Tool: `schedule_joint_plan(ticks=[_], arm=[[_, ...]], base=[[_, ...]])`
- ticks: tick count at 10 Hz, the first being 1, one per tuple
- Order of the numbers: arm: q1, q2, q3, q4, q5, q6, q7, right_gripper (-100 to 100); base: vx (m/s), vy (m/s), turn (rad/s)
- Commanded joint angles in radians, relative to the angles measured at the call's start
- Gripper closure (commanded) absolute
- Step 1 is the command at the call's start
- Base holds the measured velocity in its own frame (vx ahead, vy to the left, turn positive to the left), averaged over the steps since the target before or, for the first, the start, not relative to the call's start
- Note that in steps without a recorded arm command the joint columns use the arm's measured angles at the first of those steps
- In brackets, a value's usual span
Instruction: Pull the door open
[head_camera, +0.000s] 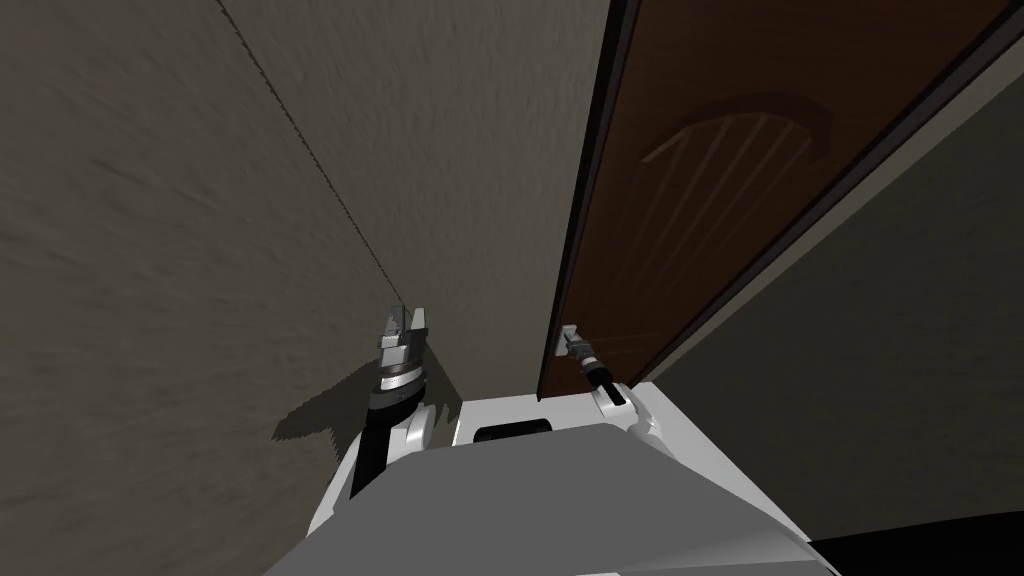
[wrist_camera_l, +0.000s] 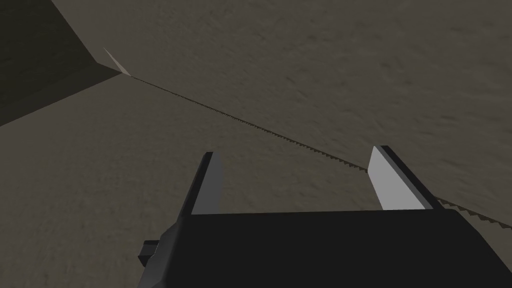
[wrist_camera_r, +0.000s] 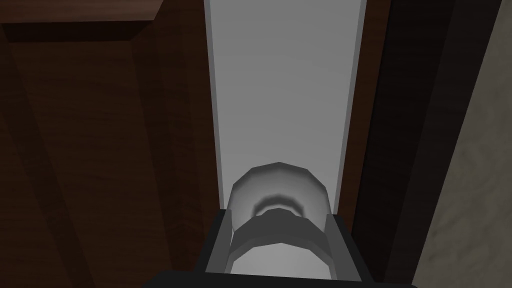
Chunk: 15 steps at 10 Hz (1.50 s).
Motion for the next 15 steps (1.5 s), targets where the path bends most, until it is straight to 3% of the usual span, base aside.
schedule_joint_plan(ticks=[1, 4, 5, 6, 7, 8, 9, 10, 11, 12, 13, 14, 15], arm=[[-0.016, 0.005, -0.007, 0.017, -0.039, 0.033, -0.014, 100], [-0.05, 0.016, -0.023, 0.054, -0.123, 0.1, -0.044, 100], [-0.05, 0.016, -0.023, 0.054, -0.129, 0.107, -0.044, 100], [-0.064, 0.021, -0.03, 0.069, -0.167, 0.137, -0.056, 100], [-0.064, 0.021, -0.03, 0.069, -0.167, 0.137, -0.056, 100], [-0.082, 0.027, -0.038, 0.088, -0.209, 0.175, -0.071, 100], [-0.082, 0.027, -0.038, 0.088, -0.217, 0.175, -0.071, 100], [-0.1, 0.033, -0.046, 0.107, -0.256, 0.212, -0.086, 100], [-0.1, 0.033, -0.046, 0.107, -0.267, 0.213, -0.086, 100], [-0.119, 0.039, -0.056, 0.128, -0.303, 0.255, -0.103, 100], [-0.119, 0.039, -0.056, 0.128, -0.326, 0.255, -0.103, 100], [-0.14, 0.046, -0.065, 0.15, -0.356, 0.296, -0.121, 100], [-0.14, 0.046, -0.065, 0.15, -0.386, 0.299, -0.121, 100]], base=[[-0.043, 0.001, -0.044], [-0.068, 0.025, -0.058], [-0.062, 0.002, -0.021], [-0.05, 0.004, -0.038], [-0.04, 0.004, -0.031], [-0.051, -0.006, -0.1], [-0.046, 0.0, -0.029], [-0.044, 0.002, -0.06], [-0.037, 0.0, -0.042], [-0.049, -0.003, -0.041], [-0.053, -0.001, -0.047], [-0.061, -0.002, -0.05], [-0.042, -0.002, -0.066]])
